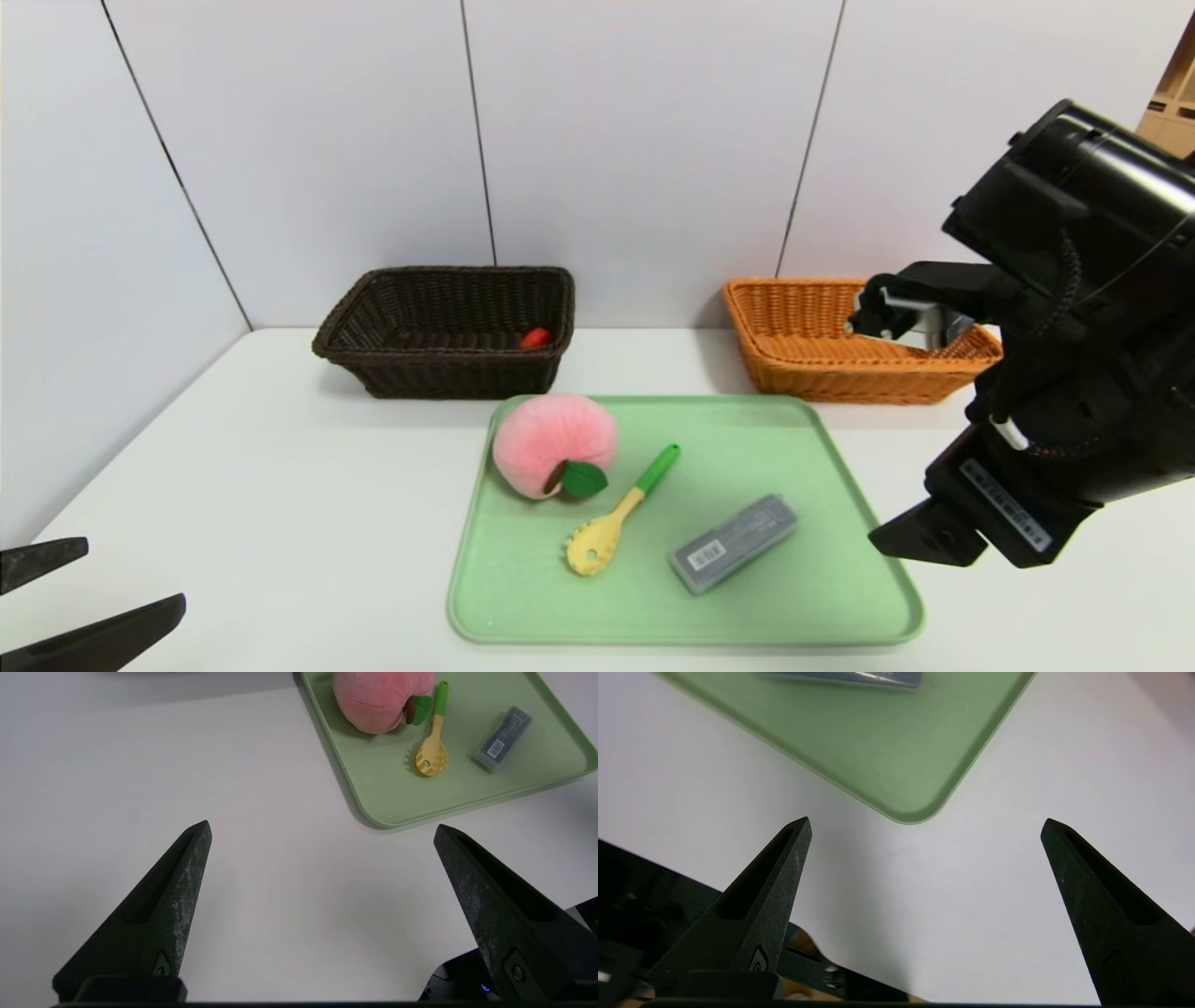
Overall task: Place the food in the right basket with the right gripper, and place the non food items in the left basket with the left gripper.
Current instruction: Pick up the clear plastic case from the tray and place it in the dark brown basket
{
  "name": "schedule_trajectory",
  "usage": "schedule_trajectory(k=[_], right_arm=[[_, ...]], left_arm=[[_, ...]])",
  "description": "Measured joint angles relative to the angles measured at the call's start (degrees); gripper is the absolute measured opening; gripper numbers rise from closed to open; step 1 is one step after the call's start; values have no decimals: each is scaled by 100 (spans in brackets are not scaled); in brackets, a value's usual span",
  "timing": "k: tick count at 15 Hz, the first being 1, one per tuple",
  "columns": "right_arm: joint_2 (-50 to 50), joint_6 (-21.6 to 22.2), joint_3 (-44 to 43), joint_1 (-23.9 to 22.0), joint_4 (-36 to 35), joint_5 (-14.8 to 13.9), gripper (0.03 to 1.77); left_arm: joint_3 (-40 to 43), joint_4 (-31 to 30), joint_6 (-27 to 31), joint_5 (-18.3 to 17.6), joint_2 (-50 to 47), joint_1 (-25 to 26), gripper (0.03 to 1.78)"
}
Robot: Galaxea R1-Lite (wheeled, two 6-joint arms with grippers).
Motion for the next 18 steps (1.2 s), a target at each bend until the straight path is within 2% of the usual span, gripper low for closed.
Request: schedule_trajectory(k=[2,4,8,14,16,18], right_arm=[[-193,-1274,6,-107,-11,55,170],[-317,-2326,-13,-176,-30,221,170],[-405,-3701,-55,-166,-9,256,170],[-419,-5261,-407,-124,-26,251,170],[-345,-5598,-634,-127,0,301,170],[-173,-5802,-962,-133,135,500,170]], left_arm=[[7,-13,-5,6,-2,0,169],[7,-13,-9,6,-9,0,169],[7,-9,-16,6,-37,4,169],[7,-13,-13,24,-94,17,169],[5,-24,-5,22,-91,17,169],[0,-24,-5,13,-83,17,169]])
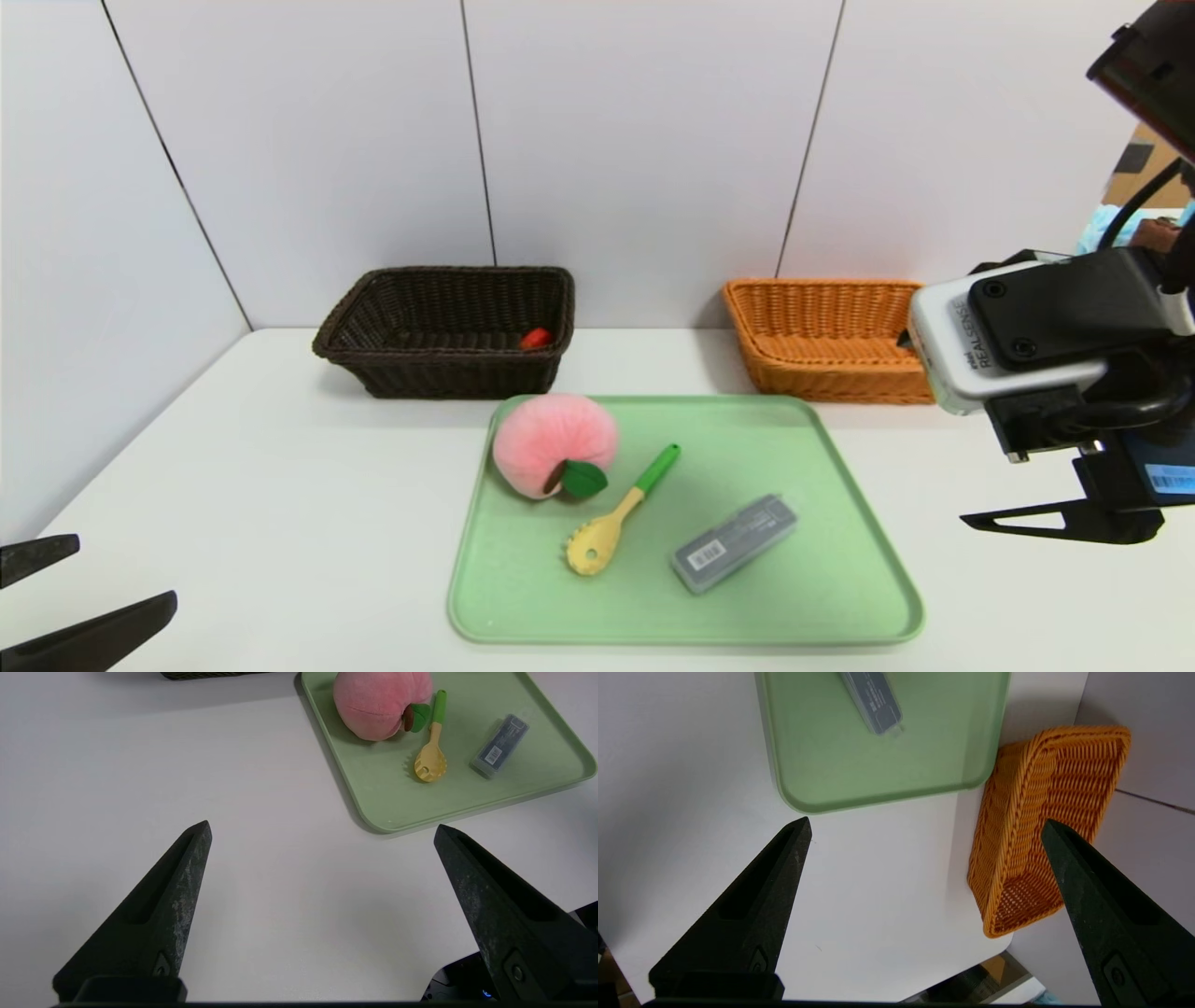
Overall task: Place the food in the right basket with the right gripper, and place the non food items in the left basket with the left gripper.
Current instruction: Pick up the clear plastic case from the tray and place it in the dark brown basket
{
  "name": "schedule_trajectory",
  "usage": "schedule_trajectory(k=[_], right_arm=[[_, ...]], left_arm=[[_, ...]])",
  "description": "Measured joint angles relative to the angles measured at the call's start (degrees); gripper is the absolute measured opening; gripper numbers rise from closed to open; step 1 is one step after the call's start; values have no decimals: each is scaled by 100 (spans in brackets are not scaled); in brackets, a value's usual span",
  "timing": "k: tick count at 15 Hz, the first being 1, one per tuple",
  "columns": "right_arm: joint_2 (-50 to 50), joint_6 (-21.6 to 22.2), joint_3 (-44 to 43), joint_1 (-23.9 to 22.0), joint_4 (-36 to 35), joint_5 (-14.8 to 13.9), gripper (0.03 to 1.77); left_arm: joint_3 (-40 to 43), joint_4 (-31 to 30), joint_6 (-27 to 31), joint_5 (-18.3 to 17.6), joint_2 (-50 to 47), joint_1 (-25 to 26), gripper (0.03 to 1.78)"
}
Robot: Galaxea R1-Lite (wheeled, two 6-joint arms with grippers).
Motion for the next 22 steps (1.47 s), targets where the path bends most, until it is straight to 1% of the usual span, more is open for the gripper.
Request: schedule_trajectory(k=[2,4,6,8,10,13,16,19,22], right_arm=[[273,-43,-564,-44,460,295,170],[590,-102,-1133,-104,1179,650,170],[842,-491,-1312,-197,1699,1007,170],[1056,-764,-1356,-305,1832,1285,170],[1279,-963,-1359,-363,1848,1365,170],[1571,-1219,-1367,-451,1852,1393,170],[1838,-1289,-1370,-525,1835,1464,170],[2114,-1632,-1370,-611,1824,1529,170],[2395,-1665,-1370,-628,1634,1610,170]], left_arm=[[0,7,7,-9,6,0,169],[0,33,7,-7,5,0,169],[11,40,9,-7,5,0,169],[33,38,5,-16,5,0,169],[44,41,5,-18,5,0,169],[50,52,2,-13,5,0,169],[79,49,9,-2,0,0,169],[96,38,9,2,0,0,169],[140,11,11,4,9,0,169]])
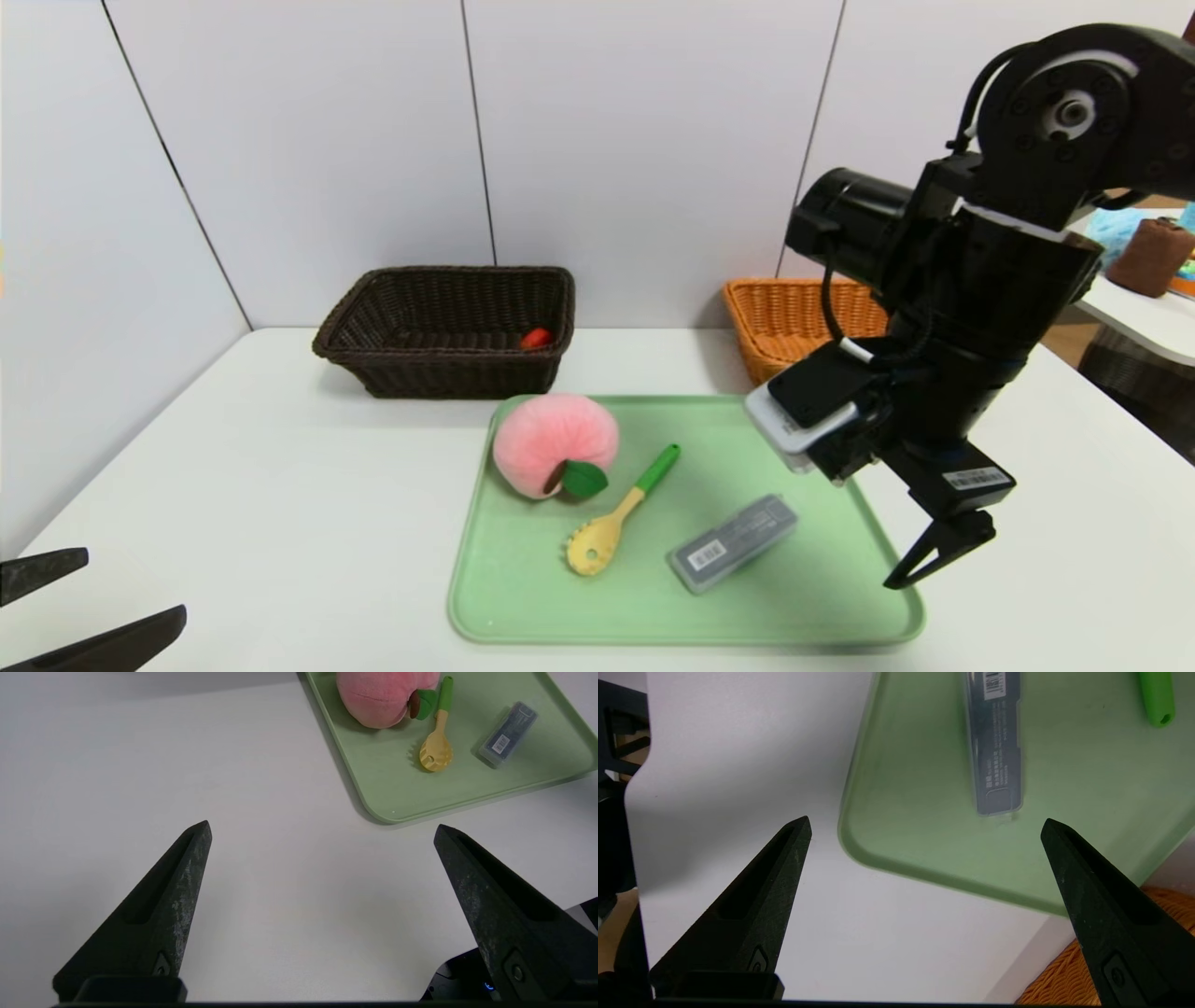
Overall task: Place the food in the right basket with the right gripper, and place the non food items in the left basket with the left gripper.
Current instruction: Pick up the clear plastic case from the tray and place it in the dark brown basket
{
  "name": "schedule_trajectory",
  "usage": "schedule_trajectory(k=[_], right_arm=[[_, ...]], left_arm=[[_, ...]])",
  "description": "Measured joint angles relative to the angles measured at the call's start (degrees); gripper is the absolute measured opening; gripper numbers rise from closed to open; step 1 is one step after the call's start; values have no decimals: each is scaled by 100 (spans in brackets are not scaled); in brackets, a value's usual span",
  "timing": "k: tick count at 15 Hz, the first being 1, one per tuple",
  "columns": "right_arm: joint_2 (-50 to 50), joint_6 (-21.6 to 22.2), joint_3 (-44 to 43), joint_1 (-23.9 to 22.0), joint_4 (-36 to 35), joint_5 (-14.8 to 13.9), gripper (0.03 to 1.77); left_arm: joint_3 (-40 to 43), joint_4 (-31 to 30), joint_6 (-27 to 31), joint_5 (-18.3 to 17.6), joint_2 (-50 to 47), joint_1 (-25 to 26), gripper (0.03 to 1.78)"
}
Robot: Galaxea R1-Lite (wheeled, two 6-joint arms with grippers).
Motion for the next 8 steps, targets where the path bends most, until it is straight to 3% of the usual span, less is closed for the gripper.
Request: schedule_trajectory(k=[8], right_arm=[[809,-161,-7,0,-534,76,170]], left_arm=[[15,-20,9,-4,44,0,169]])
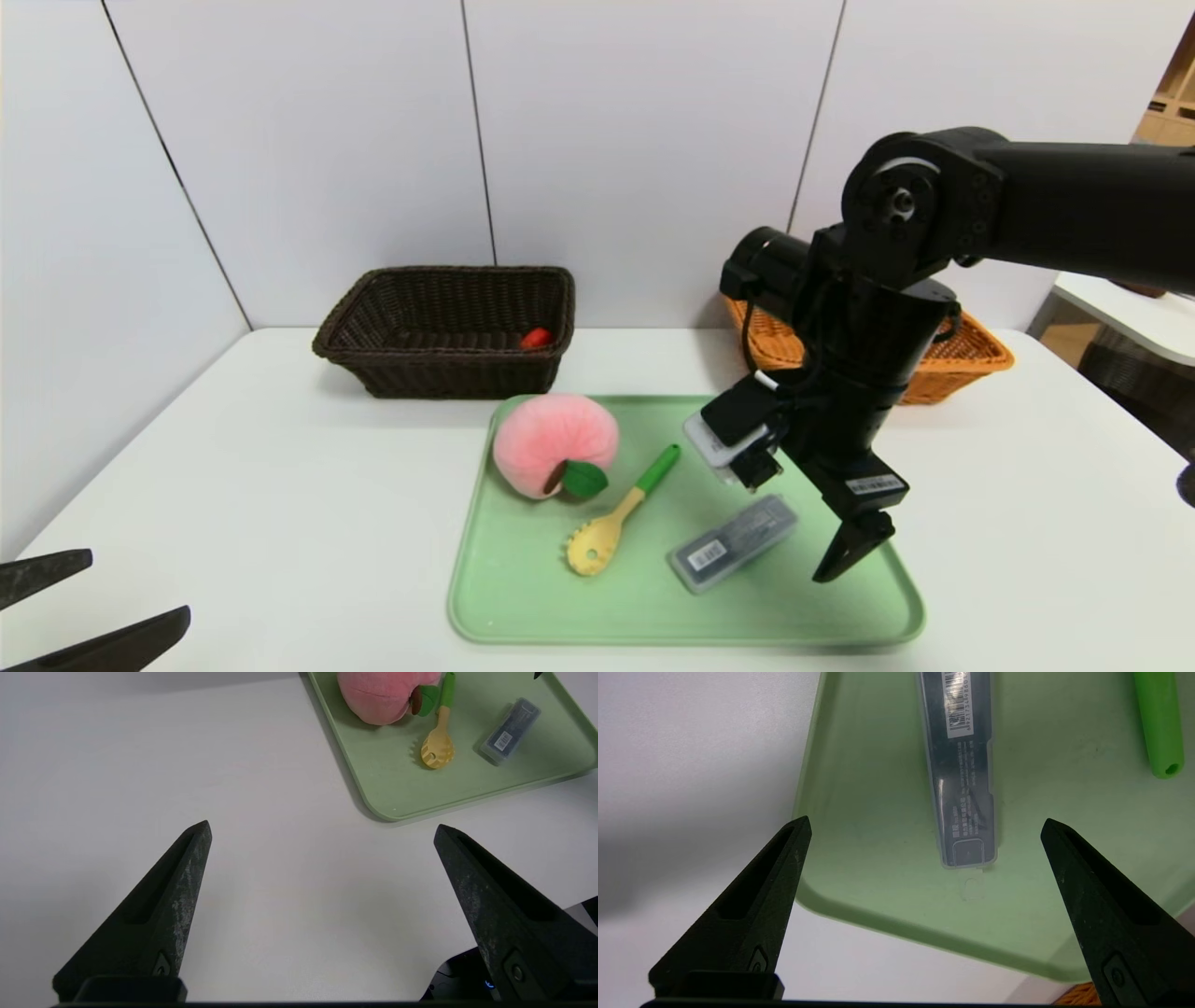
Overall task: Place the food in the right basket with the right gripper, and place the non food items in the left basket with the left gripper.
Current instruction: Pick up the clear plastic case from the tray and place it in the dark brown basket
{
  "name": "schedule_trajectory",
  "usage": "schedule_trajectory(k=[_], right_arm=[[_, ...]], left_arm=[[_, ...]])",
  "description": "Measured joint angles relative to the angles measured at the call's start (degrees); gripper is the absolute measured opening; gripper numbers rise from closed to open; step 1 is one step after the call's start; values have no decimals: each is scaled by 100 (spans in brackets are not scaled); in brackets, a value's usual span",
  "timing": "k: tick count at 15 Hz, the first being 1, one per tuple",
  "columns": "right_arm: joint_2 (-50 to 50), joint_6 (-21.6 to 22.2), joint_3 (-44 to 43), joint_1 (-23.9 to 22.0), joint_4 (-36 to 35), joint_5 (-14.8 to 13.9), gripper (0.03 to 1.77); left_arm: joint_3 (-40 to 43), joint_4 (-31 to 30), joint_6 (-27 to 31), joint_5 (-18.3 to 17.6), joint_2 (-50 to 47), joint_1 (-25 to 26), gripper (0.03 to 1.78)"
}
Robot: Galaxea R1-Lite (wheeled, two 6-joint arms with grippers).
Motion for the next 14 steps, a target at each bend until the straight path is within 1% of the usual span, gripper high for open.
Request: schedule_trajectory(k=[2,8,14], right_arm=[[155,-90,-1,2,-100,2,170],[513,-106,5,-11,-284,79,170],[734,-143,7,-69,-358,82,170]], left_arm=[[-9,-87,-1,0,44,0,169],[-1,-245,5,-16,218,-11,169],[10,-332,71,-20,304,-26,169]])
